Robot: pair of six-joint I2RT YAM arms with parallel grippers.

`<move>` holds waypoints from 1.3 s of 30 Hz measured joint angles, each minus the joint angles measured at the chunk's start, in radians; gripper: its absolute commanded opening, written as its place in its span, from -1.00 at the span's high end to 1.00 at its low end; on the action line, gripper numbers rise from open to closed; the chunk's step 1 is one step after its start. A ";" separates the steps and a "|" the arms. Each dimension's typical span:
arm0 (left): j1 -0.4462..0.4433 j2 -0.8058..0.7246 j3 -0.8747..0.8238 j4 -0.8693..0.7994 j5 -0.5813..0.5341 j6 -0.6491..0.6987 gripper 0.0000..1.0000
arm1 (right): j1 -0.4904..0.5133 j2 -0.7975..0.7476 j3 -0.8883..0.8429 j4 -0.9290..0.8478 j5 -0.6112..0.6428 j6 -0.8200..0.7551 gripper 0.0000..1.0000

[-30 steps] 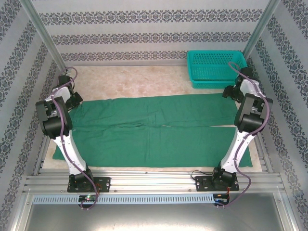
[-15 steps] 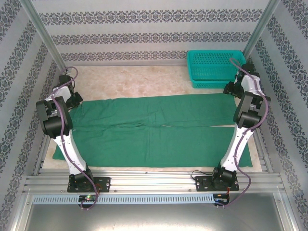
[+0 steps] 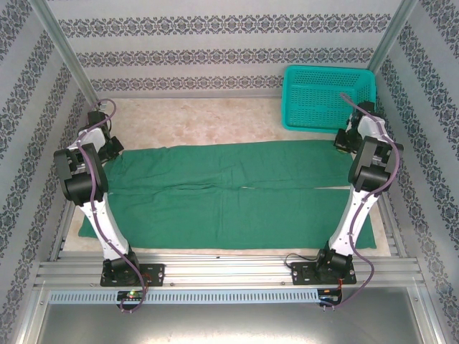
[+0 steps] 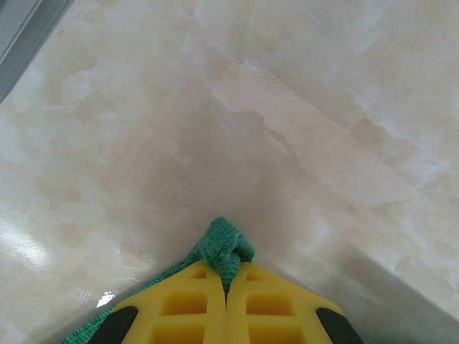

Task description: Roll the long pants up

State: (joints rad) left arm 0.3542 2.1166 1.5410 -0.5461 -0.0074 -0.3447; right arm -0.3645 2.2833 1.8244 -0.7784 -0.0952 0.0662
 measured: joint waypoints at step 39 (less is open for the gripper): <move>0.000 -0.148 0.198 -0.063 -0.095 -0.110 1.00 | -0.021 -0.361 -0.175 0.139 0.050 0.145 1.00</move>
State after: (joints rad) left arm 0.3542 1.9682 1.7386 -0.6086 -0.1028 -0.4549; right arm -0.3855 1.9224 1.6489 -0.6392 -0.0456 0.2111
